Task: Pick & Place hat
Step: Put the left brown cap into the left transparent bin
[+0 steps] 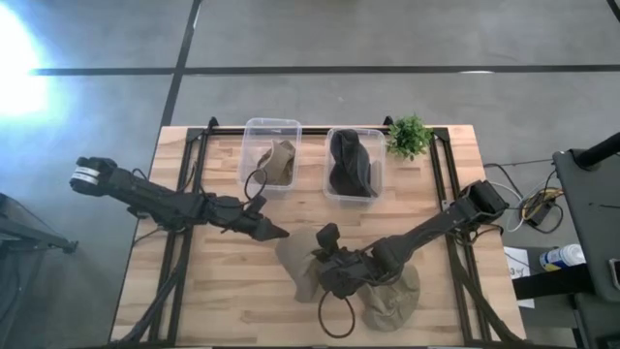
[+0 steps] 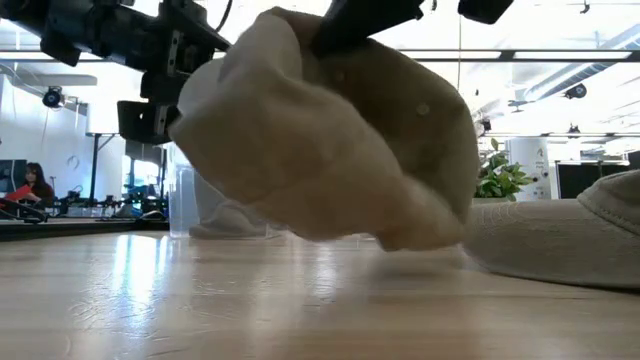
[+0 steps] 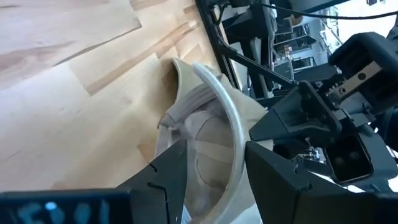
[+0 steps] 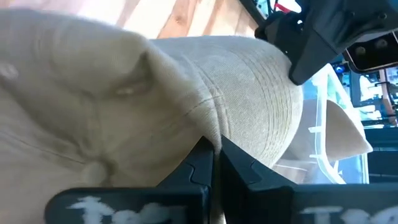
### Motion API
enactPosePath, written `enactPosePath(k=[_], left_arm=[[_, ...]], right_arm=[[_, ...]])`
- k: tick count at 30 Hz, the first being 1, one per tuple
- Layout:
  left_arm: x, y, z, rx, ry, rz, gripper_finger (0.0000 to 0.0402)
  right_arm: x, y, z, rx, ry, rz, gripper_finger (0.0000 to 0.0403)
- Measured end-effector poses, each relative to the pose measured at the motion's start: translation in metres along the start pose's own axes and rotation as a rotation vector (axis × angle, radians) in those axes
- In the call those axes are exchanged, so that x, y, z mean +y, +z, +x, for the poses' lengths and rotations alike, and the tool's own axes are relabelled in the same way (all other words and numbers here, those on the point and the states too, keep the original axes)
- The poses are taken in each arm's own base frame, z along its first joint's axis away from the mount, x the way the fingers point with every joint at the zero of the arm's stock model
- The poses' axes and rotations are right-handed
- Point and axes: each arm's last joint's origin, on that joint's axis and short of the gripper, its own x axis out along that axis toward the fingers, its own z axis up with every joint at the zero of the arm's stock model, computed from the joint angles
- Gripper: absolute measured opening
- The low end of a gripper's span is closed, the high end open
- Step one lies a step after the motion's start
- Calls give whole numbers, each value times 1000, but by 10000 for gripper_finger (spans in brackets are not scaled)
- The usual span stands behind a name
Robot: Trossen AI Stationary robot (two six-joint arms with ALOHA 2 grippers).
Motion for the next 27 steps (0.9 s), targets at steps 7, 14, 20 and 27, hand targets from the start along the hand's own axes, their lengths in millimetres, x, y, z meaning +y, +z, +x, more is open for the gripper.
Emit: enactPosePath(k=[7, 14, 20, 27], left_arm=[[-5, 1, 0, 2, -57, 2, 154], [-3, -2, 3, 61, -55, -3, 133], [-10, -1, 6, 90, -82, 22, 84], [-21, 3, 6, 86, -98, 74, 11]], right_arm=[[0, -1, 1, 6, -13, -20, 8], [-8, 0, 7, -17, -37, -17, 8], [-15, 0, 11, -24, -53, -55, 8], [-21, -3, 16, -9, -61, -46, 9]])
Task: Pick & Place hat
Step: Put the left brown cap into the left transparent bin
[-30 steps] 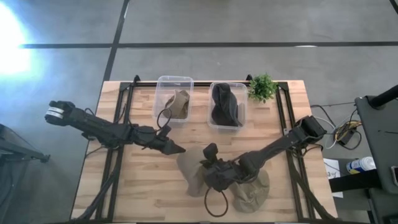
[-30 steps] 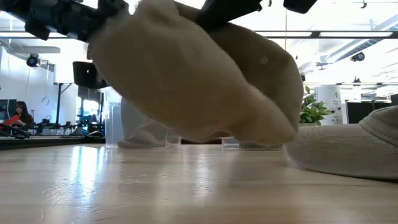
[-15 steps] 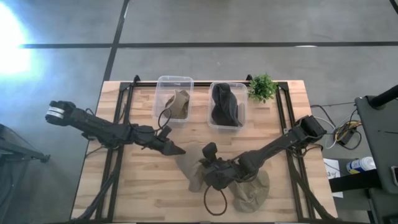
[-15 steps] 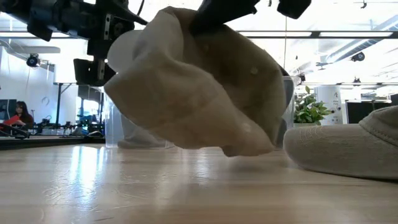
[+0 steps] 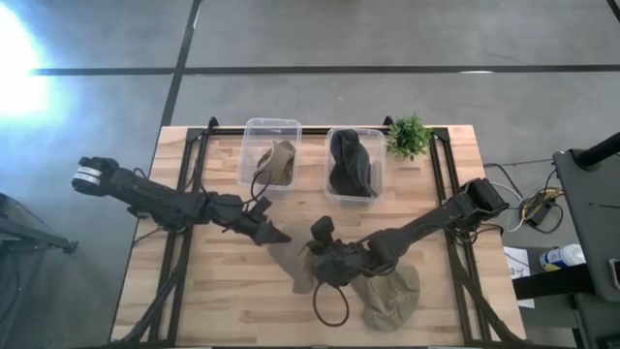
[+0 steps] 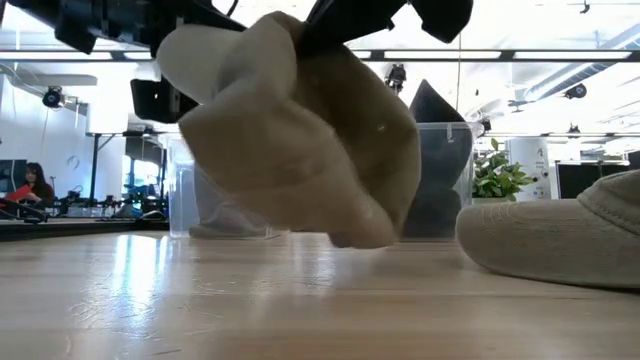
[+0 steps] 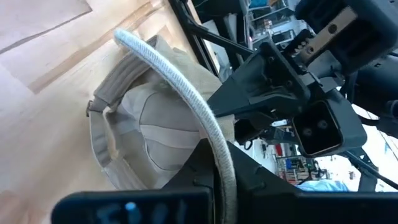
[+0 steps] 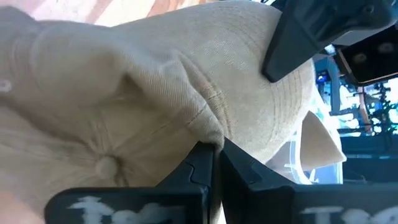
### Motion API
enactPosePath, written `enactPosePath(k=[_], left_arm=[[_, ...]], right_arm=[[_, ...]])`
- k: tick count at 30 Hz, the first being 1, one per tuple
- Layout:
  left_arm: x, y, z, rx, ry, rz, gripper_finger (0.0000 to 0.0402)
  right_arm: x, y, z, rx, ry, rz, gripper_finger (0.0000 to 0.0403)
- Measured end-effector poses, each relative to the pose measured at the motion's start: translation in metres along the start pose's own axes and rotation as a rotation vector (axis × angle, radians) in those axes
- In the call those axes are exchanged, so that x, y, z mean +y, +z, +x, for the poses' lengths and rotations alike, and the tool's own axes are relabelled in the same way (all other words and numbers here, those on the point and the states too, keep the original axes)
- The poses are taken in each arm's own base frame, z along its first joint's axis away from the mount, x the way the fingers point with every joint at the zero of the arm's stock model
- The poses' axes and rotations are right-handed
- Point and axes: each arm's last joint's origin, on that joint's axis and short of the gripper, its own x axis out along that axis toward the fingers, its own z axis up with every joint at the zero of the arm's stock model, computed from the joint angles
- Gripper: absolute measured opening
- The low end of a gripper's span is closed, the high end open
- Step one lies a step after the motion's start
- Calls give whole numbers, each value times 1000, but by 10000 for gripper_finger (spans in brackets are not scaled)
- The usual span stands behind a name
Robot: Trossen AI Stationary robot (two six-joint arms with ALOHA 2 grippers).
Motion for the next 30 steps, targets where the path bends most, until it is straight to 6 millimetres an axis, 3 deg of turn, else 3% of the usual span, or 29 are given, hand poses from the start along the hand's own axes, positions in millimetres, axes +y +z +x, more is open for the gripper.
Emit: enactPosePath(k=[7, 13, 19, 23, 30], left_arm=[[-20, 10, 1, -5, 123, 20, 7], [-69, 30, -10, -5, 199, 122, 7], [-121, 54, -48, -94, 434, 267, 7], [-151, 70, -79, -275, 591, 356, 7], [-180, 90, -110, -587, 728, 479, 7]], right_arm=[[-8, -1, -7, 17, -64, 40, 57], [-35, -1, -42, -15, -180, 98, 118], [-70, -12, -83, -36, -327, 199, 160], [-90, -21, -109, -44, -436, 321, 174], [-108, -36, -133, -36, -544, 464, 182]])
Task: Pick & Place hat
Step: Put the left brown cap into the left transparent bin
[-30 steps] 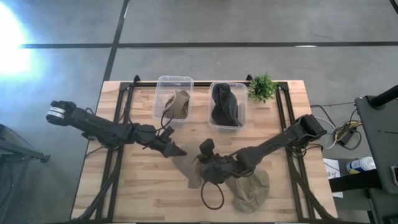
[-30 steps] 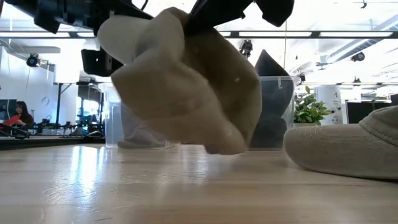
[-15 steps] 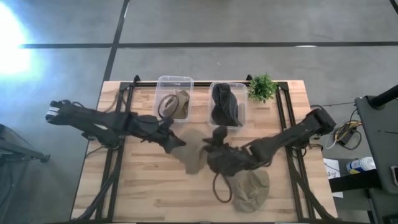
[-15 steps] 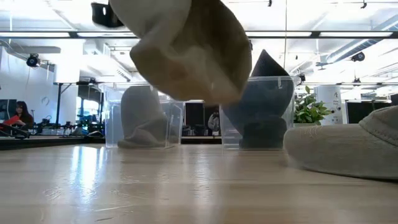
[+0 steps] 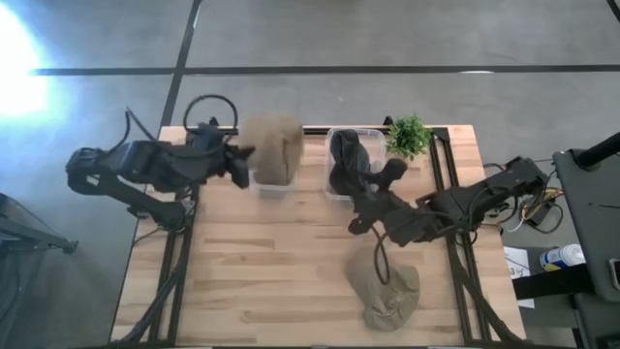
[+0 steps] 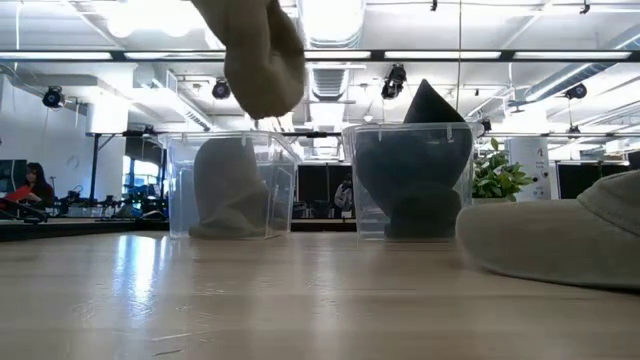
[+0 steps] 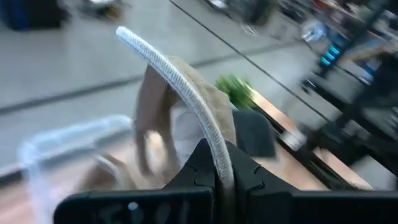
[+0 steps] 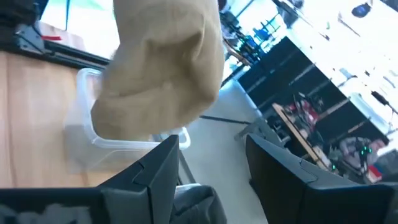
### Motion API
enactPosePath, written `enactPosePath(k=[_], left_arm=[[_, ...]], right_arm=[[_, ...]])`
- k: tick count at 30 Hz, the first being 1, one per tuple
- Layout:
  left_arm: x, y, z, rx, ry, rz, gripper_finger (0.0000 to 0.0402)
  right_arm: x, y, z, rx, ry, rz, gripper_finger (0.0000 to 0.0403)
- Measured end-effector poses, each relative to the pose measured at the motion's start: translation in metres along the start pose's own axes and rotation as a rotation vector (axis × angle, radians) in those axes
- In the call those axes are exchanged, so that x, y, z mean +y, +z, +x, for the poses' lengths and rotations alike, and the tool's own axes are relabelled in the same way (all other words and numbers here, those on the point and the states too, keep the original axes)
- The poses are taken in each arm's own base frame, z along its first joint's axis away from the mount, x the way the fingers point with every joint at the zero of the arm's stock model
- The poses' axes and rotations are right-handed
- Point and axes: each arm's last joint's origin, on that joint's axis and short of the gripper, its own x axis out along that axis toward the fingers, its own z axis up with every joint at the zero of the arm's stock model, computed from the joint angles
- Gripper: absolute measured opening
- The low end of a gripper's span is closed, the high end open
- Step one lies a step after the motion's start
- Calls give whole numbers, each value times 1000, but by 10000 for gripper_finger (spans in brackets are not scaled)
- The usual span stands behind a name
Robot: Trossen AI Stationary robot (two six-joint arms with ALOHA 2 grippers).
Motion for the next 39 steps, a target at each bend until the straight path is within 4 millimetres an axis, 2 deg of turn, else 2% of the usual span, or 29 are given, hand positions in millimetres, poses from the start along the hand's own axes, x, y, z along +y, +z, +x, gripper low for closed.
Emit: enactPosePath(k=[3, 6, 10, 13, 17, 20, 23, 25, 30, 32, 39], left_arm=[[5, 3, 6, -37, 63, 3, 7], [5, -6, 19, 6, 91, 16, 7], [0, -24, 47, 139, 94, 39, 7], [2, -39, 70, 234, 172, 84, 7], [11, -48, 97, 344, 295, 136, 7], [19, -45, 107, 359, 399, 190, 7], [27, -31, 108, 338, 470, 226, 7], [35, -24, 113, 389, 487, 205, 7], [46, -20, 136, 558, 341, 56, 19], [47, -20, 145, 566, 305, 33, 19], [61, -30, 182, 650, 349, 29, 12]], right_arm=[[-1, -2, 0, 15, -16, 24, 183], [2, -7, 2, 40, -16, 23, 183], [8, -17, 4, 87, -11, 45, 183], [10, -22, 4, 117, -15, 64, 183], [15, -25, 6, 133, -14, 89, 183], [18, -26, 7, 137, -15, 94, 183], [18, -26, 7, 138, -15, 104, 183], [18, -26, 7, 138, -17, 119, 183], [18, -26, 7, 138, -17, 127, 183], [18, -26, 7, 138, -18, 131, 183], [18, -26, 7, 138, -20, 159, 183]])
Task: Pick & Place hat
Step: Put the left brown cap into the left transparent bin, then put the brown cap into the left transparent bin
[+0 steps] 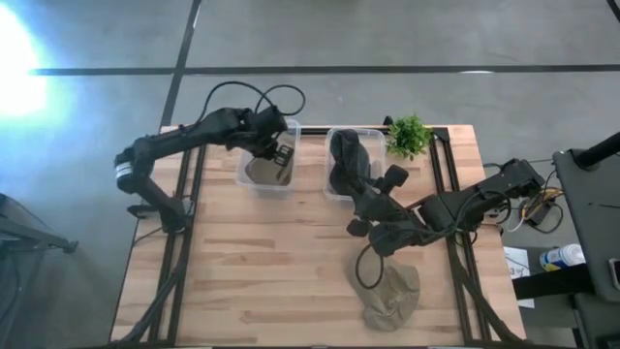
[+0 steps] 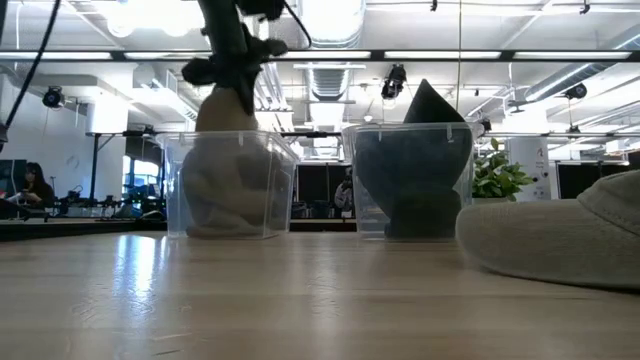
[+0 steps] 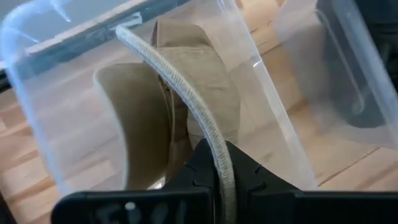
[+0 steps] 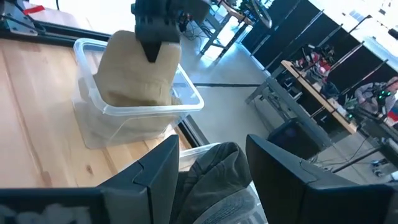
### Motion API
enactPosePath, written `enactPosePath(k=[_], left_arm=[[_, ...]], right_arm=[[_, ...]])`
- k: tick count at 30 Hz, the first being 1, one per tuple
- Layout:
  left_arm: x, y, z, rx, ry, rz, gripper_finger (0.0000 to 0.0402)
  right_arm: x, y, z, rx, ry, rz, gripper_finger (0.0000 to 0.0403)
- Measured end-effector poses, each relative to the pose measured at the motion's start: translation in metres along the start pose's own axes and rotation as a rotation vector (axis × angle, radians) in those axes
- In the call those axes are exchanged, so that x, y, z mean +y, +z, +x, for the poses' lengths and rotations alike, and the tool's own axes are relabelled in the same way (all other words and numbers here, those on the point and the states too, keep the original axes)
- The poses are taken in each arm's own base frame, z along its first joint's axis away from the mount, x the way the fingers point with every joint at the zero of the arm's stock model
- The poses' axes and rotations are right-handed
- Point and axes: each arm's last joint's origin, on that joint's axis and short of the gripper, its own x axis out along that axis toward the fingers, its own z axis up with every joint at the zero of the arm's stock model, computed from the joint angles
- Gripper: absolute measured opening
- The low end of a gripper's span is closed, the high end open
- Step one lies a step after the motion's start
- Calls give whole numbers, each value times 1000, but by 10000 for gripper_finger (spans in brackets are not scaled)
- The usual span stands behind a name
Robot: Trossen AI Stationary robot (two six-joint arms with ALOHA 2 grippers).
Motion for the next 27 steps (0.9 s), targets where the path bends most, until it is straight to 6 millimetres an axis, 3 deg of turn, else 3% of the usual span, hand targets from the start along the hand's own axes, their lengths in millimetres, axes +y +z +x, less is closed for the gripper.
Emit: enactPosePath(k=[7, 12, 15, 21, 27], left_arm=[[-2, 13, 40, 84, -9, 28, 14], [-1, 11, 68, 158, 35, 74, 20], [-1, 9, 73, 175, 52, 101, 40], [1, 10, 56, 124, 35, 119, 112], [12, 8, 5, 24, -23, 93, 172]], right_arm=[[1, -1, 0, 10, 24, 55, 183], [5, -7, 0, 95, 182, 111, 183], [6, -14, -1, 187, 269, 142, 183], [12, -32, -1, 327, 338, 173, 183], [19, -45, -2, 372, 357, 172, 183]])
